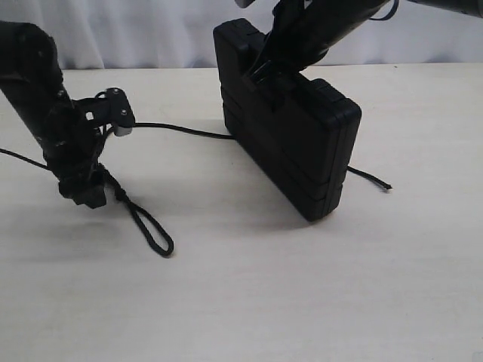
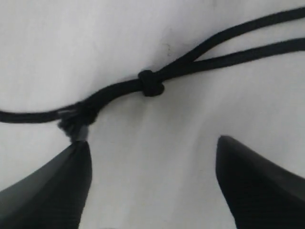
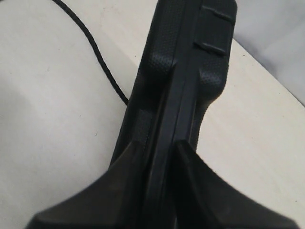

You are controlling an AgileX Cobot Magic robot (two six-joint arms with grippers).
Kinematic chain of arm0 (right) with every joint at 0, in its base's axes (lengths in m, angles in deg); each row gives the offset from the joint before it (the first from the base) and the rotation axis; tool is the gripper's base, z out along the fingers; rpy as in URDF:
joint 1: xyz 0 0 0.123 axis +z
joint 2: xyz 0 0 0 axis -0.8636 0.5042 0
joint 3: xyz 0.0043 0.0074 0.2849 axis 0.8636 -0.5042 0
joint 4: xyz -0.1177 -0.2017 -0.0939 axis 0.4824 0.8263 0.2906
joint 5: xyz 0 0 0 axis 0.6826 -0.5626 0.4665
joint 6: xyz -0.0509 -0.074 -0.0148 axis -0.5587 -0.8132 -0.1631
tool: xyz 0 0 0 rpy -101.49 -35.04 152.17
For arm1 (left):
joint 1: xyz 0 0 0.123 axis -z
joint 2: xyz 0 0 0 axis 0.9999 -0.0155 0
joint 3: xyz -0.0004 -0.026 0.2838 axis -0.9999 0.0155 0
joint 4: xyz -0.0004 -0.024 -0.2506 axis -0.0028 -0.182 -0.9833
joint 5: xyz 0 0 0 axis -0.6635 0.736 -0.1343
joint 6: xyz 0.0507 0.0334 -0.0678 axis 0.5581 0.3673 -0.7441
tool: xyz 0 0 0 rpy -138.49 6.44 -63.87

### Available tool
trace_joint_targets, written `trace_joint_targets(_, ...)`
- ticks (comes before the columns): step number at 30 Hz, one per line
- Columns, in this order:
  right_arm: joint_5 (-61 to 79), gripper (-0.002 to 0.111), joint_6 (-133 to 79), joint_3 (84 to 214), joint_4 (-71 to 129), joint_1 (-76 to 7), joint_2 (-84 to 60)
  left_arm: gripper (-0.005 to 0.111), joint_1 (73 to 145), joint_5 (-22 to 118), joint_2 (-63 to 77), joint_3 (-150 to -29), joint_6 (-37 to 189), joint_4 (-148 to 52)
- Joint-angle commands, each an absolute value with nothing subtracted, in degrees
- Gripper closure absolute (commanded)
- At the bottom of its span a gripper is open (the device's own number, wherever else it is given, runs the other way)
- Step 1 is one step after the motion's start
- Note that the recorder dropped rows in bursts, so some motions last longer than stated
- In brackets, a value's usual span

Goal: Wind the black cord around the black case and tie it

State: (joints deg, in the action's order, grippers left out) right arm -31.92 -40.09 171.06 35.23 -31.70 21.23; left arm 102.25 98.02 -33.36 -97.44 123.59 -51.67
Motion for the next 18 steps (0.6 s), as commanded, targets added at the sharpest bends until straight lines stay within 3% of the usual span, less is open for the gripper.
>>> trace_joint_targets(1,-49.8,0.104,-39.0,167.4,31.5,-31.9,26.5,0.039,105.7,92.1,-33.3,-97.9,127.6,-41.5)
trace_joint_targets(10,-49.8,0.104,-39.0,167.4,31.5,-31.9,26.5,0.039,109.7,86.8,-33.5,-97.9,137.8,-42.5)
trace_joint_targets(18,-49.8,0.104,-39.0,167.4,31.5,-31.9,26.5,0.039,110.5,94.2,-36.2,-97.8,145.4,-41.7)
